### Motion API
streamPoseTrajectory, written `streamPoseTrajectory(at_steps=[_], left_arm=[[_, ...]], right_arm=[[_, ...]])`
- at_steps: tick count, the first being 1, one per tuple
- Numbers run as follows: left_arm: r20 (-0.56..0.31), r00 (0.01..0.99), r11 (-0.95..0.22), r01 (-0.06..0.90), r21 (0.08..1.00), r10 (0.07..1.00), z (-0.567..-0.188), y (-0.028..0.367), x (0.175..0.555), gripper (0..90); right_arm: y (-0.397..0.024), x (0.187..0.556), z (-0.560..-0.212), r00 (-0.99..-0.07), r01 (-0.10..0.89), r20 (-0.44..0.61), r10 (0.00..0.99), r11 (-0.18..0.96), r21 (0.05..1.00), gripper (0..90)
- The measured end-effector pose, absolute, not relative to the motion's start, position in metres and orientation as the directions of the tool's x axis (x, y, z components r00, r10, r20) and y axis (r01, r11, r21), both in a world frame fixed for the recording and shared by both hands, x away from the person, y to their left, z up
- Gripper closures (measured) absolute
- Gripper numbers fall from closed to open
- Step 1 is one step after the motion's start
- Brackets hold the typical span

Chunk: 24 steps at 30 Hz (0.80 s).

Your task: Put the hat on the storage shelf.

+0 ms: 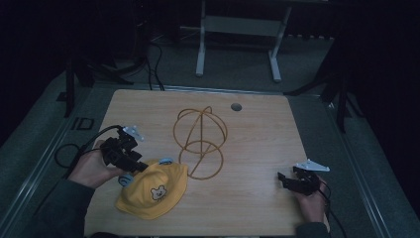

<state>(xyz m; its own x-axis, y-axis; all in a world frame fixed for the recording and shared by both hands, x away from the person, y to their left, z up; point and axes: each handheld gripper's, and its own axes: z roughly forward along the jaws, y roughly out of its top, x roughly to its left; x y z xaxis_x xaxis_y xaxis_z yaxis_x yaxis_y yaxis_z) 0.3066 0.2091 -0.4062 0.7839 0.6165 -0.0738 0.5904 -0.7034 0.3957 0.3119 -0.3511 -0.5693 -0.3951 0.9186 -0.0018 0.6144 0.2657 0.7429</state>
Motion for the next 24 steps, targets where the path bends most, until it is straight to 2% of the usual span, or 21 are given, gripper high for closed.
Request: streamPoseTrajectory(at_steps=[14,24], left_arm=[[-0.085,0.812,-0.758,0.571,0.314,0.577,-0.418,0.195,0.307,54.2],[-0.100,0.821,-0.788,0.568,0.238,0.562,-0.431,0.184,0.312,59.9]], right_arm=[[-0.351,0.312,-0.569,-0.395,0.614,-0.002,0.918,0.266,0.743,27.7],[-0.351,0.312,-0.569,-0.396,0.615,-0.001,0.918,0.266,0.742,27.5]])
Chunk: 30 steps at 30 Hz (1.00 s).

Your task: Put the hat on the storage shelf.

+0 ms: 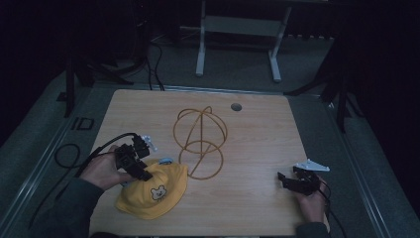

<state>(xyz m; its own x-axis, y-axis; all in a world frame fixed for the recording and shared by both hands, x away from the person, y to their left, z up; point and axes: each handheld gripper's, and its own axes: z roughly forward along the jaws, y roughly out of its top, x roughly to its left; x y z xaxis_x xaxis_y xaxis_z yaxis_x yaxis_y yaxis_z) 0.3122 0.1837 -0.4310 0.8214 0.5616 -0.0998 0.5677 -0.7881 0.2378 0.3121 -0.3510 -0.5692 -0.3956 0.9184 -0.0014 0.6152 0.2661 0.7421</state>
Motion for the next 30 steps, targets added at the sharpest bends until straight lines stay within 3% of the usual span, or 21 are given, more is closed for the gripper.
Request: streamPoseTrajectory(at_steps=[3,4,8,30], left_arm=[[-0.104,0.819,-0.786,0.571,0.238,0.564,-0.432,0.183,0.313,63.8],[-0.105,0.822,-0.790,0.567,0.232,0.559,-0.433,0.183,0.313,73.2],[-0.096,0.826,-0.796,0.562,0.225,0.555,-0.433,0.183,0.312,78.6],[-0.068,0.793,-0.741,0.592,0.317,0.605,-0.410,0.209,0.311,80.5]], right_arm=[[-0.351,0.312,-0.569,-0.395,0.615,-0.001,0.919,0.265,0.742,27.5],[-0.351,0.312,-0.569,-0.395,0.615,-0.001,0.919,0.265,0.742,27.4],[-0.351,0.312,-0.569,-0.396,0.615,-0.001,0.918,0.266,0.742,27.4],[-0.351,0.312,-0.569,-0.395,0.615,-0.001,0.919,0.266,0.742,27.4]])
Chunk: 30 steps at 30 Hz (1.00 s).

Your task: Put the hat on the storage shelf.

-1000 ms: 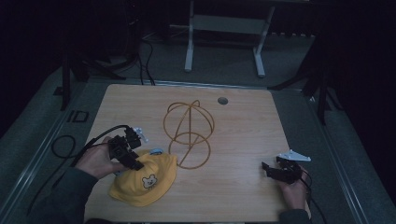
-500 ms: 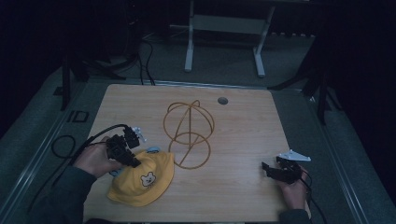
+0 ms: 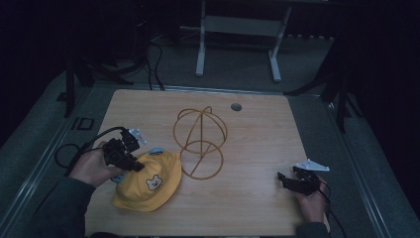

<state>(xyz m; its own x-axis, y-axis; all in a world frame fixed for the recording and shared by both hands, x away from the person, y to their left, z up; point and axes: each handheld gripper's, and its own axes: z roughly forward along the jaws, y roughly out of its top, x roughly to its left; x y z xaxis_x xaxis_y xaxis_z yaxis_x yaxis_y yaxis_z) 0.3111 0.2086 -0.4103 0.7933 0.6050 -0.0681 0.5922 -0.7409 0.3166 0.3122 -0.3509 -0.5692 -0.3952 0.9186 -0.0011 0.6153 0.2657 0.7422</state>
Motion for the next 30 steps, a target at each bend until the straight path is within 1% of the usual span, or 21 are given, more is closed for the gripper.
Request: streamPoseTrajectory(at_steps=[14,30], left_arm=[[-0.064,0.765,-0.694,0.613,0.378,0.640,-0.391,0.227,0.310,80.4],[-0.069,0.734,-0.625,0.621,0.473,0.676,-0.376,0.246,0.308,80.9]], right_arm=[[-0.351,0.312,-0.569,-0.394,0.616,0.001,0.919,0.263,0.742,27.4],[-0.351,0.312,-0.569,-0.395,0.616,0.000,0.919,0.265,0.742,27.4]])
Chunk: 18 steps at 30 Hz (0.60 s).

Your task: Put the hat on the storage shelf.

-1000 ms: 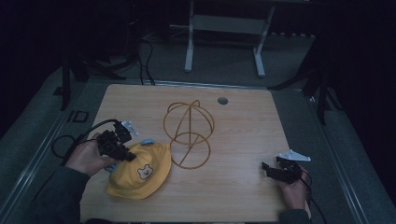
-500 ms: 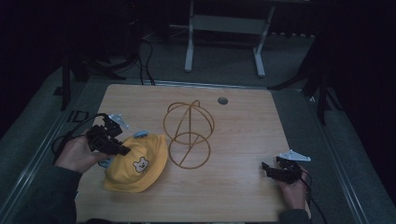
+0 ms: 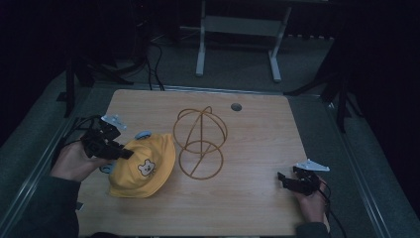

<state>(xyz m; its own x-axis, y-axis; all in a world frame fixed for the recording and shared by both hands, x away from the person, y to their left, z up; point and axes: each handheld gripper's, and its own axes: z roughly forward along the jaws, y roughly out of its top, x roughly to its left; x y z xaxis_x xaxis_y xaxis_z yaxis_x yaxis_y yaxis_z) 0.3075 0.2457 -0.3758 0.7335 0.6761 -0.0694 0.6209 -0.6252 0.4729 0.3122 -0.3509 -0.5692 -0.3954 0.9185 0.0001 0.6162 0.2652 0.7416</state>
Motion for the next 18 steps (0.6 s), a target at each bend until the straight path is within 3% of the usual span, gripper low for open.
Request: streamPoseTrajectory(at_steps=[18], left_arm=[[-0.107,0.725,-0.575,0.618,0.536,0.680,-0.363,0.255,0.313,81.1]], right_arm=[[-0.351,0.312,-0.569,-0.395,0.615,-0.001,0.918,0.266,0.743,27.4]])
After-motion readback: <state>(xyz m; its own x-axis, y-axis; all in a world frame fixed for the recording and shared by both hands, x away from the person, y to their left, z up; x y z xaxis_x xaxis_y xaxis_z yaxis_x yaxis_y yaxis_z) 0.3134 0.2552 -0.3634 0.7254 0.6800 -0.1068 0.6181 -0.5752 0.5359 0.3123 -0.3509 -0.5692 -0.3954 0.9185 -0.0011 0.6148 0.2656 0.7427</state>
